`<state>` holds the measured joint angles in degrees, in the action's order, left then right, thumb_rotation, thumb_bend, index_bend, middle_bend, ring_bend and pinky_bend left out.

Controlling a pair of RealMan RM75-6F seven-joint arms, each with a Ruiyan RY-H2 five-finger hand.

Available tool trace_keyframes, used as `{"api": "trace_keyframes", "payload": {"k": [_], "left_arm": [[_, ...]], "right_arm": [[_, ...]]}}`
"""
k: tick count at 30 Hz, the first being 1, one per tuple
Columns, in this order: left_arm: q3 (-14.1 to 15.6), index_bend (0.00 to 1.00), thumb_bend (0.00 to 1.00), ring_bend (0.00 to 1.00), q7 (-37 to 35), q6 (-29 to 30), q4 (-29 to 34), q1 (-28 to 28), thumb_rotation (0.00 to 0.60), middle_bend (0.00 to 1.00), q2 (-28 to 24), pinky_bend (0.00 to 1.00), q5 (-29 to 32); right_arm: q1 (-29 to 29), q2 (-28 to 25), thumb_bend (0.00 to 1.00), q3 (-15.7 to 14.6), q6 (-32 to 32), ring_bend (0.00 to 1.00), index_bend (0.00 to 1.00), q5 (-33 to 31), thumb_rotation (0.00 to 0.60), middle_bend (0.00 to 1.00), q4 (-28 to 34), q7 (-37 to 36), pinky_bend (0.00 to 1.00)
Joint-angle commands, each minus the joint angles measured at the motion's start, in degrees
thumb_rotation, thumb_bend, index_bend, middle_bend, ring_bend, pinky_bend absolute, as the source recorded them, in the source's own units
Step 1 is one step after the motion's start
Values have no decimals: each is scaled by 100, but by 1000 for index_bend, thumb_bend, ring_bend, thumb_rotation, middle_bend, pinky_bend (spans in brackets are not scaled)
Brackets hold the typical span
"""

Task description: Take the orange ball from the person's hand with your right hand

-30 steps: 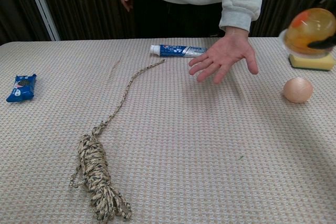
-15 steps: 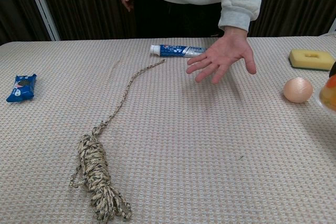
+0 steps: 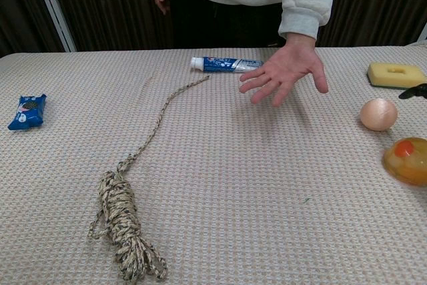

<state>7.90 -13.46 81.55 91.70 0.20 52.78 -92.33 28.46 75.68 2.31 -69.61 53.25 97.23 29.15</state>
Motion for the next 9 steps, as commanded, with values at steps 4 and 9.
{"api": "trace_keyframes", "payload": {"k": [4, 9], "left_arm": [[-8, 96, 275, 0, -3, 3, -14, 1, 600, 0, 9, 0, 11], [-9, 97, 273, 0, 9, 9, -14, 6, 600, 0, 16, 0, 12]], "right_arm": [[-452, -382, 88, -93, -851, 0, 68, 1128, 600, 0, -37, -517, 50], [-782, -473, 89, -271, -1430, 0, 67, 1940, 600, 0, -608, -841, 0]]}}
